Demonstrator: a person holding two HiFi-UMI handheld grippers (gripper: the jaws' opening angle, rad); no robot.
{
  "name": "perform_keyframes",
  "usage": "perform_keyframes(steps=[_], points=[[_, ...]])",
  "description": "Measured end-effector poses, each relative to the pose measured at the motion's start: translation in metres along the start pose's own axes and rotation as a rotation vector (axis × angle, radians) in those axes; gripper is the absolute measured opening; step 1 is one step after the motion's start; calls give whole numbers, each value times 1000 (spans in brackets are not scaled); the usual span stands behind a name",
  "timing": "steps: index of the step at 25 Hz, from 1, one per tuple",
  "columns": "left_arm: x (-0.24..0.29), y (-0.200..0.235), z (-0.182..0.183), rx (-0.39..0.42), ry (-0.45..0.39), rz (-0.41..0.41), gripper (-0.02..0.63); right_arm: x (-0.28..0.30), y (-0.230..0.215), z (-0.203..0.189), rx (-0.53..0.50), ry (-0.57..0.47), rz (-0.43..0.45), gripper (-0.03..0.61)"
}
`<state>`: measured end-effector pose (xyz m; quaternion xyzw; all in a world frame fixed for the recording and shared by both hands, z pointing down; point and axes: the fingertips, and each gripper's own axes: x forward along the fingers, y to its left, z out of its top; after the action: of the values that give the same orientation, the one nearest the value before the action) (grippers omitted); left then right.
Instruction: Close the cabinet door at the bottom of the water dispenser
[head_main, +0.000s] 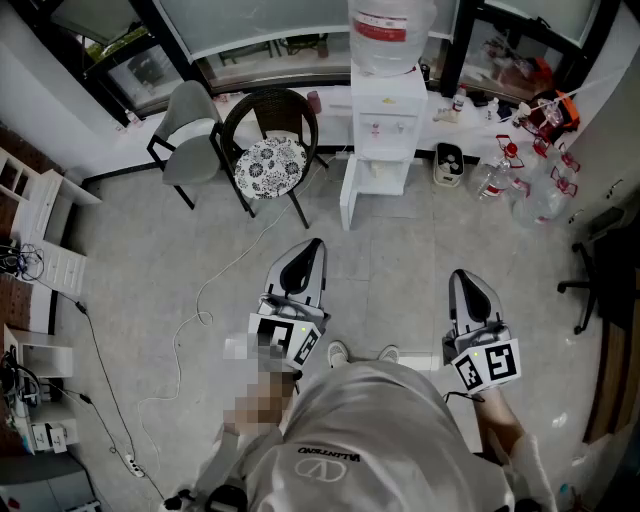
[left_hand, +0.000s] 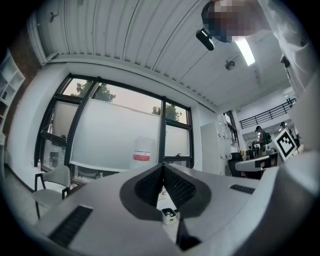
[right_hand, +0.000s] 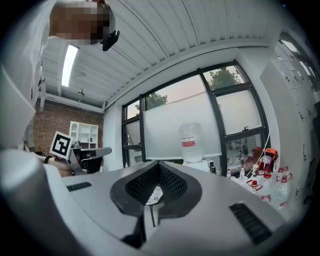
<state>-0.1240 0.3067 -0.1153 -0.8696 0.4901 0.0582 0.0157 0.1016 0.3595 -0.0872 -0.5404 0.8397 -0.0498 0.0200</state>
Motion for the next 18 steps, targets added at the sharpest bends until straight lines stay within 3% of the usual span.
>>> perform_keyframes(steps=[18], points=[[-3, -35, -11, -12, 16, 38, 3, -23, -20, -6, 26, -5, 43, 17]])
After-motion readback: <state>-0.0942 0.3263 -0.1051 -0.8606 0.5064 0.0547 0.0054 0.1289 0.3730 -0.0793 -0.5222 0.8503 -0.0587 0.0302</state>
